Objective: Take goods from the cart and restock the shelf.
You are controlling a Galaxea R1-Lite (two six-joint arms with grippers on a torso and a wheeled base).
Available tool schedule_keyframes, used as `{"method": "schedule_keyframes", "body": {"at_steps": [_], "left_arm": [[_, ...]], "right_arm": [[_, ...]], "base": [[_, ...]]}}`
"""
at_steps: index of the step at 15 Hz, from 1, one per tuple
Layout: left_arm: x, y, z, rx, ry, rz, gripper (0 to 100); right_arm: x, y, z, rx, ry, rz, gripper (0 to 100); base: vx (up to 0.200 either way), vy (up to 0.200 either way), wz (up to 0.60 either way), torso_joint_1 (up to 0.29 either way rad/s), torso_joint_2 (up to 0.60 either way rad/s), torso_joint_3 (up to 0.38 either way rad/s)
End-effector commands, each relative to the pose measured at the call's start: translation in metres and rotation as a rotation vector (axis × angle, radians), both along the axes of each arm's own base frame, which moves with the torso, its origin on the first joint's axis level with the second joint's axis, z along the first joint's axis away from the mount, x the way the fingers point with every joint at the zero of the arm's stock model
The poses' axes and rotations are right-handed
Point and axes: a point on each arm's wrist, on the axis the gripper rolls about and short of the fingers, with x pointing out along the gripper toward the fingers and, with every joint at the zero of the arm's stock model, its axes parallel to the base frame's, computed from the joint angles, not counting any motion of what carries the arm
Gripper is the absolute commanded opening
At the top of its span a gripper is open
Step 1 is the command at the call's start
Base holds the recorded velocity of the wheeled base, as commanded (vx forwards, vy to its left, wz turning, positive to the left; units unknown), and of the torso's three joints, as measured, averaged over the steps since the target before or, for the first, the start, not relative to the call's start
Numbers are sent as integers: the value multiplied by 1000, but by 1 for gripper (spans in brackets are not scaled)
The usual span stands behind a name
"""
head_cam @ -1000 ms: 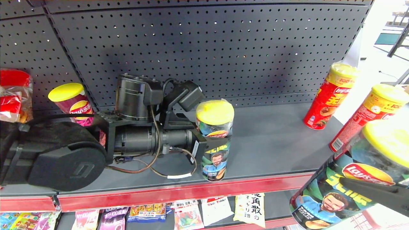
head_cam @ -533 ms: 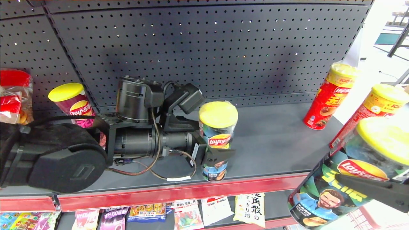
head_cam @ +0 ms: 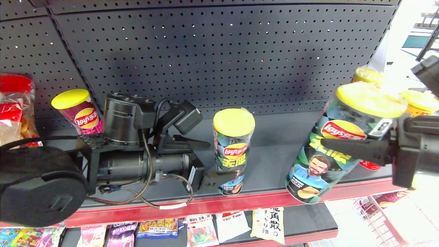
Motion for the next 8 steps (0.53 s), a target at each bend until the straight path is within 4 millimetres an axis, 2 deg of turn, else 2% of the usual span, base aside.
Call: {"method": "schedule_keyframes", "body": {"at_steps": [1, 4, 5, 8], "left_arm": [[-13, 16, 5, -10, -12, 17, 100], [-26, 34, 4, -7, -9, 45, 100], [-34, 44, 1, 0, -4, 62, 100], [-43, 60, 3, -6, -14, 101, 100]], "right_arm": [[37, 19, -8, -32, 62, 0, 0], [68, 25, -14, -41, 76, -27, 0], [86, 30, -16, -28, 52, -37, 0], [109, 43, -20, -22, 38, -27, 0]], "base": [[0, 0, 0, 0, 0, 0], [0, 0, 0, 0, 0, 0], [0, 0, 0, 0, 0, 0], [0, 0, 0, 0, 0, 0]]}}
